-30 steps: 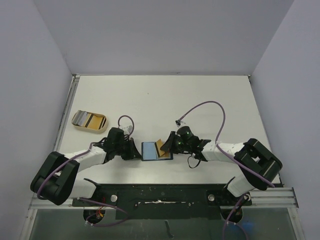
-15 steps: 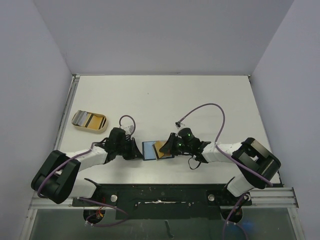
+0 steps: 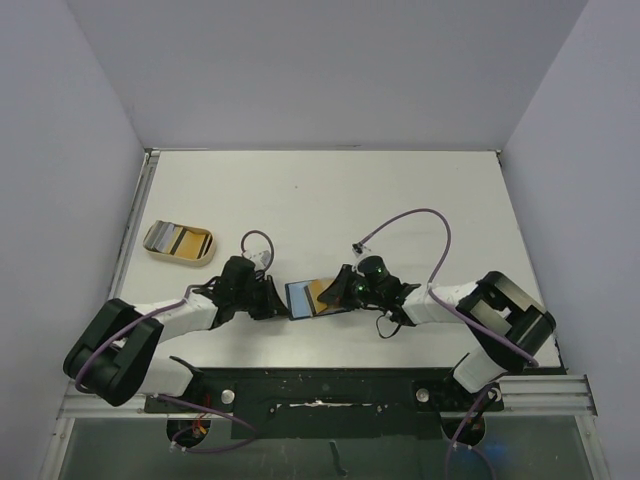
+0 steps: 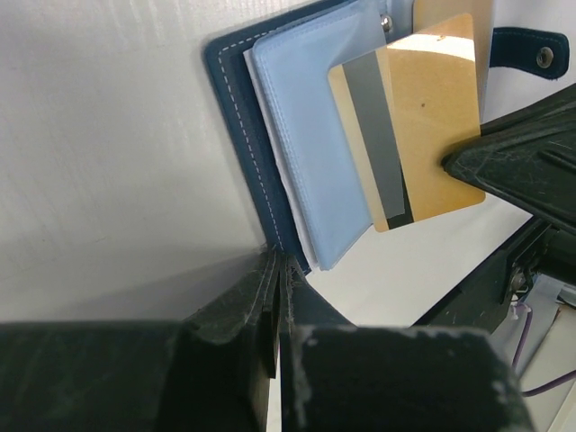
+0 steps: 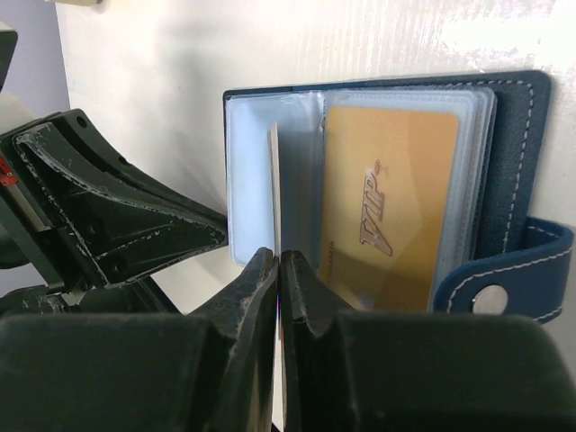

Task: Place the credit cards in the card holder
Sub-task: Insert the credit card into the card holder.

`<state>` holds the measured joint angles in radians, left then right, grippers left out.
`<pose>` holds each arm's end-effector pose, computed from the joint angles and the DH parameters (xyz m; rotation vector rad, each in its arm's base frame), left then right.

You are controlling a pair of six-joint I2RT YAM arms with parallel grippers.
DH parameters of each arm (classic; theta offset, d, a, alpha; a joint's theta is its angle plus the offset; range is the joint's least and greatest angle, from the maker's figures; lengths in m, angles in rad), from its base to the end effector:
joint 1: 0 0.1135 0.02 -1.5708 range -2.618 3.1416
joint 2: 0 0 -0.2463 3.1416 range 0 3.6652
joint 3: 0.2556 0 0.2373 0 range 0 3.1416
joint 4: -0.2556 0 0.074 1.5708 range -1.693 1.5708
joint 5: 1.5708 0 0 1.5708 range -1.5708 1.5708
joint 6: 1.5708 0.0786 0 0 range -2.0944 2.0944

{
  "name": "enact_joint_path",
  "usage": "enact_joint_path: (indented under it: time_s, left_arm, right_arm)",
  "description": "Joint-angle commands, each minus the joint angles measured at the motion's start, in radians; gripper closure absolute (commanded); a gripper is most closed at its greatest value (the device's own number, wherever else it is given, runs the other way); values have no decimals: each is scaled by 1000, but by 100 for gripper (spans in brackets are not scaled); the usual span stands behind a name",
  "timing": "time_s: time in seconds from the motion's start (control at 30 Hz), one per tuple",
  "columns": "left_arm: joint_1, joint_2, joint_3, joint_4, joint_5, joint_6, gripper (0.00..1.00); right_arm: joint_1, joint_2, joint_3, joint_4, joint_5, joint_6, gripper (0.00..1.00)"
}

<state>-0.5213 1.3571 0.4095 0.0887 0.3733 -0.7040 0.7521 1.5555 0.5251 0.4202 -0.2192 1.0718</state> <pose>0.1996 -0.1477 0.0913 -0.0554 2.6083 -0.9585 0.2142 0.2238 0.1074 0.2522 2.4494 1.1783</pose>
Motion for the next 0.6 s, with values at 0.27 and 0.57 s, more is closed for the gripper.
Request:
enact_joint_path:
  time_s: [0.27, 0.57]
  left_arm:
    - [-24, 27, -20, 69, -34, -19, 100]
    - [-23, 22, -17, 51, -58, -13, 100]
  right_arm:
    - [-16, 15, -25, 143, 11, 38, 98]
    - [-36, 33, -50, 205, -2, 45, 98]
